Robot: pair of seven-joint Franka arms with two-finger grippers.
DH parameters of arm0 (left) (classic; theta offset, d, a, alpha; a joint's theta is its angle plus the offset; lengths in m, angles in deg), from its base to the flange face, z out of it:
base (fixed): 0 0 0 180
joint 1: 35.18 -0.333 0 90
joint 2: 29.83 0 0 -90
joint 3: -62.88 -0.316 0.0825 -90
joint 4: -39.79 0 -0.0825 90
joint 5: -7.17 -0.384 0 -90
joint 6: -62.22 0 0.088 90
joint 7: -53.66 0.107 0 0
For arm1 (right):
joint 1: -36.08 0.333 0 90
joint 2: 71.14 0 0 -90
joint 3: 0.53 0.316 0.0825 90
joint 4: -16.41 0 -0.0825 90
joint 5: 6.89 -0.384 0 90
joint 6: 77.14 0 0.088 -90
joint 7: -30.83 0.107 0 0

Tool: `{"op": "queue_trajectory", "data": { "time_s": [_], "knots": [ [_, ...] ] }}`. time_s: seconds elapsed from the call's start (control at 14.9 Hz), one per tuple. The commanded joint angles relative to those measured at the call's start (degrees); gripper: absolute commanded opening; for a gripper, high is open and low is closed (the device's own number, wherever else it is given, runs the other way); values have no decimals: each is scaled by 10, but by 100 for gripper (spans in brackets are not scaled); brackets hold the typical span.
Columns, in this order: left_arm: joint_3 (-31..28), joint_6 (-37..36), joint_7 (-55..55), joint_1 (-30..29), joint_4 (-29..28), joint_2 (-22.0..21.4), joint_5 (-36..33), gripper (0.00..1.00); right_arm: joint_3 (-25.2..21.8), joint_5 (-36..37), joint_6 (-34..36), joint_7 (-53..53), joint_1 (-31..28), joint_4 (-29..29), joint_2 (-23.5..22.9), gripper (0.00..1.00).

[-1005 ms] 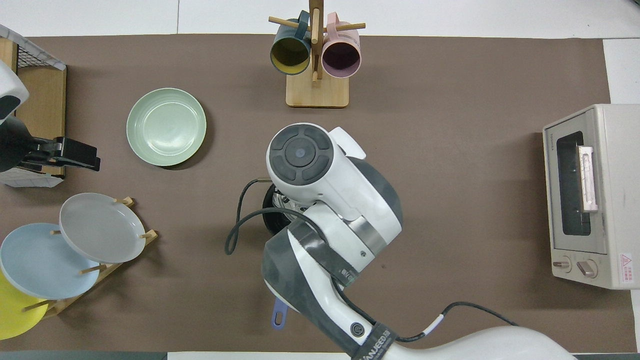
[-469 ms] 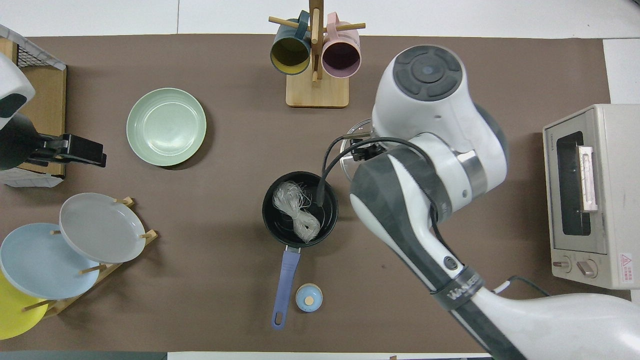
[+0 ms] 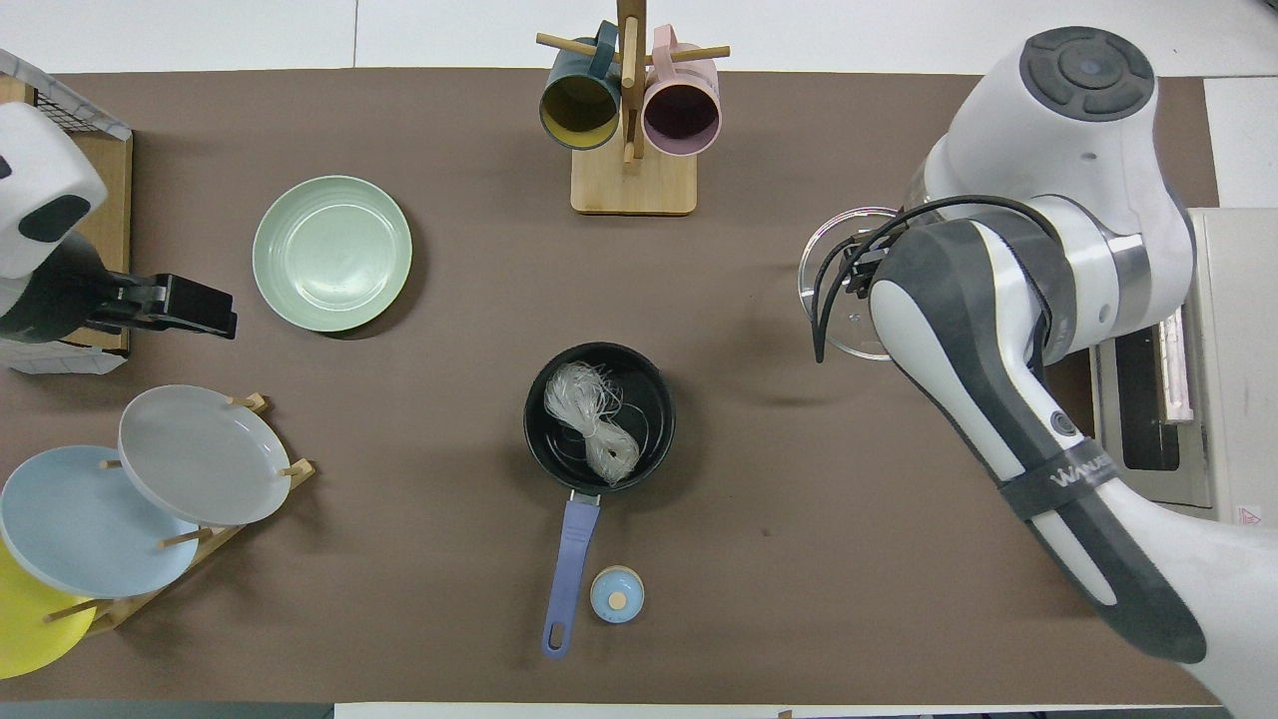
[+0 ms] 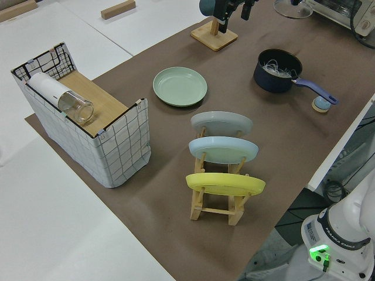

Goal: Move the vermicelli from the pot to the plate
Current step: 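Lift the glass lid off the saucepan with the right gripper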

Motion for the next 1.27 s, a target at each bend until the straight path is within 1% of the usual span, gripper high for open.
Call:
{"op": "queue_trajectory", "data": {
  "time_s": [0.0,0.2,0.4,0.67,0.87,1.07,1.21],
  "knots": [
    [-4,36,-61,53,-29,-9,5,100,9,4,-64,-37,-28,-71,34,54],
    [-3,73,-149,120,-42,1,7,100,7,7,-125,-71,-52,-112,37,54],
    [-3,112,-198,177,-55,21,34,100,7,7,-139,-100,-78,-117,19,54],
    [-3,223,-256,257,-123,61,34,100,7,35,-156,-104,-82,-117,-2,54],
    [-3,290,-264,276,-176,76,34,100,6,37,-168,-104,-82,-116,-12,54],
    [-3,323,-298,302,-201,86,34,100,7,40,-177,-105,-92,-114,-28,54],
    [-3,329,-305,304,-204,98,34,100,7,39,-180,-106,-93,-112,-32,54]
  ]
}}
